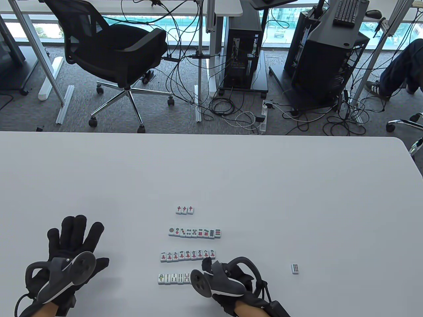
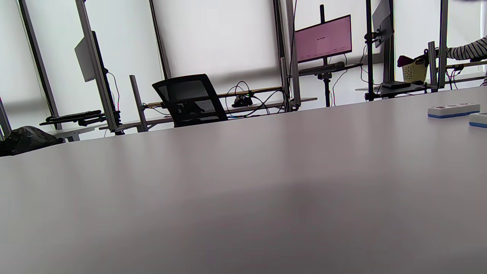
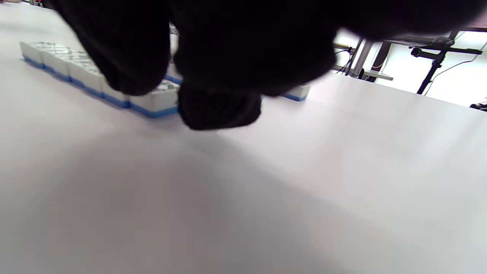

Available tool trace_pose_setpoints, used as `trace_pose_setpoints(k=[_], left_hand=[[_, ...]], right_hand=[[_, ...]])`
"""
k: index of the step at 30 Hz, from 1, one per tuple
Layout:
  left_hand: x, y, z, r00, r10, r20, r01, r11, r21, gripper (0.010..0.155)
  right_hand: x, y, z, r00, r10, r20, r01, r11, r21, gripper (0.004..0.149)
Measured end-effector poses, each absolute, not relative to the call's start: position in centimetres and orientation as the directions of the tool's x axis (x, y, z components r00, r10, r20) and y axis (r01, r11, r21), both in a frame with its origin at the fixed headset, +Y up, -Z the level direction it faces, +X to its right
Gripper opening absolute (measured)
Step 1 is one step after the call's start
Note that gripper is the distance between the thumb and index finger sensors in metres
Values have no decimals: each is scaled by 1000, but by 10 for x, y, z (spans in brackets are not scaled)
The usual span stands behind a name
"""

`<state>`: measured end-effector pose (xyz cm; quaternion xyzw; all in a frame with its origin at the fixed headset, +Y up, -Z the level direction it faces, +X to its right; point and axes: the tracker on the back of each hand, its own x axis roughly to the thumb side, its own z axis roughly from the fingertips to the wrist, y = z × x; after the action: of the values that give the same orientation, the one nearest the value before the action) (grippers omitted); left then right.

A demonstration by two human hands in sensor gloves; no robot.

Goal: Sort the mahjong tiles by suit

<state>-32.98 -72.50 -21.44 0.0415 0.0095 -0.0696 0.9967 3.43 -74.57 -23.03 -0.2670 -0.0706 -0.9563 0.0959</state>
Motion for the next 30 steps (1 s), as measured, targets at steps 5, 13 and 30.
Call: trace_pose_setpoints(k=[5, 13, 30], left_hand=[[-330, -725, -215, 990, -138, -29, 140, 987, 78, 92], [-330, -725, -215, 989, -143, -41, 145, 987, 64, 92], [-329, -726, -216, 986, -160, -52, 162, 986, 30, 92]], right_hand=[[98, -724, -249, -920, -209, 331, 266, -955, 134, 69], [196, -726, -267, -950, -291, 117, 310, -926, 216, 66], [219, -764, -267, -921, -361, 146, 389, -873, 296, 64]])
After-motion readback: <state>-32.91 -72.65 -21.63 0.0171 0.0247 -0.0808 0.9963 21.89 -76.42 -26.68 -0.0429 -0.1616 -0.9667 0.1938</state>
